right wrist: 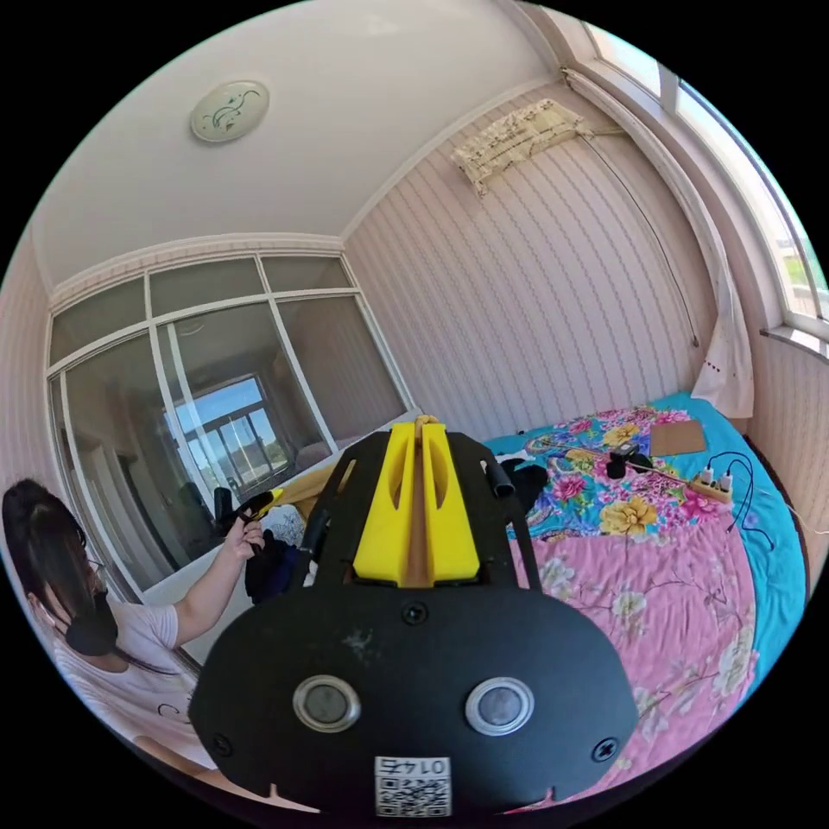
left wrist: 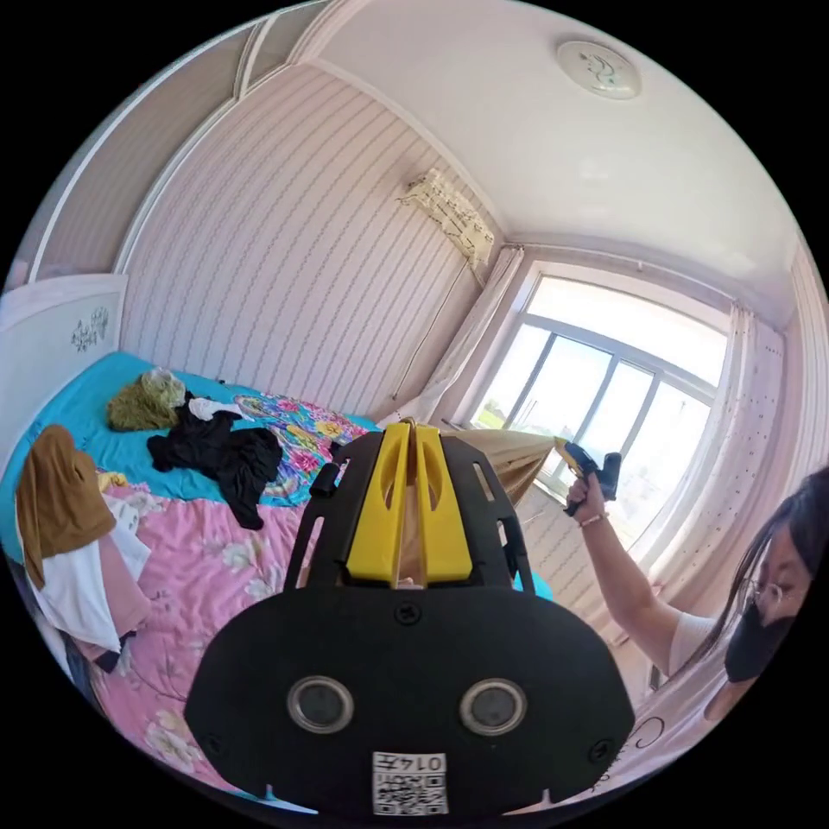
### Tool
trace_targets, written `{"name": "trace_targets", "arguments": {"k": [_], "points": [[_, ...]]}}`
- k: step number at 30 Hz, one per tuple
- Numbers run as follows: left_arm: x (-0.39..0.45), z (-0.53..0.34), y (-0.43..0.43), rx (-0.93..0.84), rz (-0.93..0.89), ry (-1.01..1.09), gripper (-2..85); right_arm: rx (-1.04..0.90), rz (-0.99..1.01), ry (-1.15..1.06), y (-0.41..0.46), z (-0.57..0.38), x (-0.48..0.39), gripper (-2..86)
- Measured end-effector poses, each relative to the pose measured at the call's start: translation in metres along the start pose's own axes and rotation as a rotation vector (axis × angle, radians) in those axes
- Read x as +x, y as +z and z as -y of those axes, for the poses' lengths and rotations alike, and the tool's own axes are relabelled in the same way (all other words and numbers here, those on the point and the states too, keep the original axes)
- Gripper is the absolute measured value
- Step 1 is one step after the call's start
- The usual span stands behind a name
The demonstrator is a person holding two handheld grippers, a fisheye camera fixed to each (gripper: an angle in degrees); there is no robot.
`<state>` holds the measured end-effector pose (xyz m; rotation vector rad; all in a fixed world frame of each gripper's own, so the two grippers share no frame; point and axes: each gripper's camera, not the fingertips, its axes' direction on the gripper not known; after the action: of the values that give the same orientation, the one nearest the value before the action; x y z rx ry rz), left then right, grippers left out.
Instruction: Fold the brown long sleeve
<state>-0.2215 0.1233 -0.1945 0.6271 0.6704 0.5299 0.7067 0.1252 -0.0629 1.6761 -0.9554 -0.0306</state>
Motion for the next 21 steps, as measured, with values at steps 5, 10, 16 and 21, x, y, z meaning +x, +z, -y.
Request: {"name": "trace_targets", "arguments": {"k": [5, 10, 16, 21], "points": [[-0.036, -0.032, 0.027, -0.127, 0.106, -0.025, -1.0, -0.076, 0.029, -0.015, 0.011, -0.057, 0.008, 0.5], [-0.109, -0.119, 0.067, -0.352, 0.101, -0.207, -1.0, -0.321, -0.096, 0.202, 0.040, -0.204, 0.082, 0.5], [-0.162, -0.270, 0.091, -0.658, 0.154, -0.382, -1.0, -0.546, -0.154, 0.596, 0.038, -0.411, 0.156, 0.4], [-0.172, -0.342, 0.086, -0.786, 0.148, -0.495, -1.0, -0.668, -0.217, 0.718, 0.015, -0.485, 0.163, 0.5]]}}
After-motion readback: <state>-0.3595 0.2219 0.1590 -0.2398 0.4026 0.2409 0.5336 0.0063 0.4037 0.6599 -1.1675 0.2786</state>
